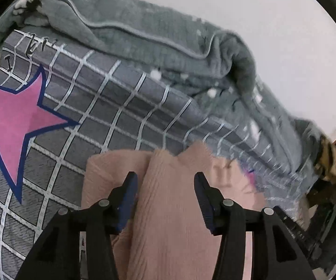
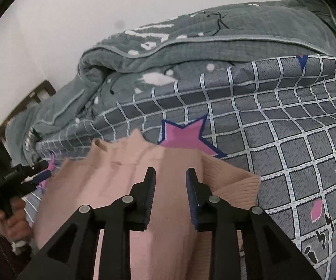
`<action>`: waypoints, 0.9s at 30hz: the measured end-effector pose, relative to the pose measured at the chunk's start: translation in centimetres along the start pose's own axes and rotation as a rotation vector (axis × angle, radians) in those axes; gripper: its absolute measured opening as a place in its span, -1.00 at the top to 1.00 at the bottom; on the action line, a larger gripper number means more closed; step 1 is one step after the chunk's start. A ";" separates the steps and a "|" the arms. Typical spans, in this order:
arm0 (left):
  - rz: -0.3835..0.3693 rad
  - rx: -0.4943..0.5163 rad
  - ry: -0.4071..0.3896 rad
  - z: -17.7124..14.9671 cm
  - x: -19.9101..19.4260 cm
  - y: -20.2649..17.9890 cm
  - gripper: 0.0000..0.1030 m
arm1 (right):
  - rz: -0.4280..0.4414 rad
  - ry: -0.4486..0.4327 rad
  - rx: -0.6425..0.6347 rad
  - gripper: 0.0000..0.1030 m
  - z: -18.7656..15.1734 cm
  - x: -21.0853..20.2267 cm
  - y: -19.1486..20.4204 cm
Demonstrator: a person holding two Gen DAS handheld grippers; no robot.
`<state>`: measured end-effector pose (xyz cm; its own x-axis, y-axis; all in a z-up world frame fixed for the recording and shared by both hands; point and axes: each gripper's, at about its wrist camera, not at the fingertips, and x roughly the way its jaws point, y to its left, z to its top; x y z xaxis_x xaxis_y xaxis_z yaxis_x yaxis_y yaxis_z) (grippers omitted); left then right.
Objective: Fold small clothes
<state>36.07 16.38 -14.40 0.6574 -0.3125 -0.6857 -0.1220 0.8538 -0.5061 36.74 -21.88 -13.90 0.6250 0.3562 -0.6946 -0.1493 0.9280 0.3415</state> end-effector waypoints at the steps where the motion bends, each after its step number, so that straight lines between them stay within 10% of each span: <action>1: 0.017 0.016 0.007 -0.2 0.4 -0.1 0.07 | -0.009 0.009 -0.003 0.44 -0.2 0.4 -0.1; 6: 0.104 0.104 -0.014 -1.1 1.6 -0.9 0.11 | -0.067 0.073 0.023 0.44 -0.7 2.3 -1.1; 10: 0.187 0.168 -0.008 -1.7 2.6 -1.6 0.81 | -0.110 0.067 0.003 0.45 -0.7 2.6 -0.8; 16: 0.189 0.164 -0.065 -1.6 1.6 -1.2 0.86 | -0.148 0.079 -0.046 0.93 -0.8 3.2 0.3; 22: 0.200 0.096 -0.095 -1.6 0.7 0.5 0.86 | -0.077 -0.032 -0.027 0.95 -0.4 1.2 -0.1; 27: 0.253 0.126 -0.046 -1.9 2.5 0.3 0.80 | -0.163 0.068 0.008 0.96 -0.6 3.6 -1.3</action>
<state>36.29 15.07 -17.24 0.6510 -0.0666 -0.7561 -0.1950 0.9480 -0.2514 38.73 -21.68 -17.26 0.5874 0.2081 -0.7821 -0.0438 0.9731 0.2261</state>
